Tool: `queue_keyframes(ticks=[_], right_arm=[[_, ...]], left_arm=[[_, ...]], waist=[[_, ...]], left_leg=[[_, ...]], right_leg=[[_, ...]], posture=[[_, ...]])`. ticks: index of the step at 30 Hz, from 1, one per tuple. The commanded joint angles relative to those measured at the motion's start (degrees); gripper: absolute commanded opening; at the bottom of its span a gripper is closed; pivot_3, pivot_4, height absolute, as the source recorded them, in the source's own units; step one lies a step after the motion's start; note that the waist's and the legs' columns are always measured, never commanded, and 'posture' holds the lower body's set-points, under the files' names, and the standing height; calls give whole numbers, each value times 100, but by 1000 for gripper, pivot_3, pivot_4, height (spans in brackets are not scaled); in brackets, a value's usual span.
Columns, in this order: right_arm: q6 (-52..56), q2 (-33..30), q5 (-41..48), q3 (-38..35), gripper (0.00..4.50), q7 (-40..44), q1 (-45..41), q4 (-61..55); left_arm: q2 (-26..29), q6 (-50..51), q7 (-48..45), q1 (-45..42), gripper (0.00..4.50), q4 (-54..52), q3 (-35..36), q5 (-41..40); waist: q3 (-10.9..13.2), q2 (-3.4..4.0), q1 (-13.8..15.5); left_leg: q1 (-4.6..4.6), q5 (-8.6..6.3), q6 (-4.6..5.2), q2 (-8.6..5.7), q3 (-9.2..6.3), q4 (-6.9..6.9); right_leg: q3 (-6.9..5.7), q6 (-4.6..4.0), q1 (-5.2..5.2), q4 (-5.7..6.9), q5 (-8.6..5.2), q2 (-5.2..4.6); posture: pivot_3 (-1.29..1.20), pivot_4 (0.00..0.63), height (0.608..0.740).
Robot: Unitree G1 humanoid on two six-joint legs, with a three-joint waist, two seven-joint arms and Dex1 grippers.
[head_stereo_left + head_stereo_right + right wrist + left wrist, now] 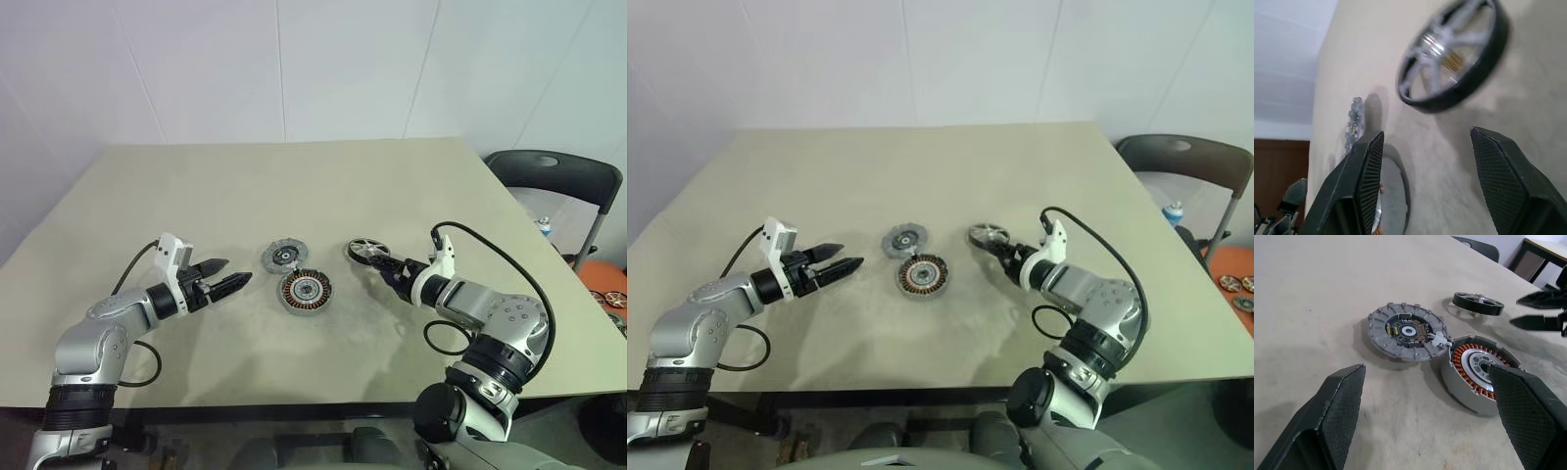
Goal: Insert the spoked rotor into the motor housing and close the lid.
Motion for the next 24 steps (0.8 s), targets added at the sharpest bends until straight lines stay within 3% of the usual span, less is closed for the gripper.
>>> queue_keyframes(ticks=[1, 24], right_arm=[[-223, 149, -49, -115, 2933, -247, -219, -21], [-1647, 231, 344, 360, 2933, -460, -189, 710]], left_arm=[[55, -103, -50, -143, 4256, -9, -33, 64], [69, -244, -202, -216, 4256, 230, -106, 294]], waist=[[1, 1, -1], [2, 4, -4]], left_leg=[[0, 0, 0, 0, 0, 0], [0, 0, 0, 1, 0, -5]], right_leg=[[0, 0, -1, 0, 0, 0], [2, 0, -2, -1, 0, 0]], posture=[[0, 0, 740], [0, 0, 740]])
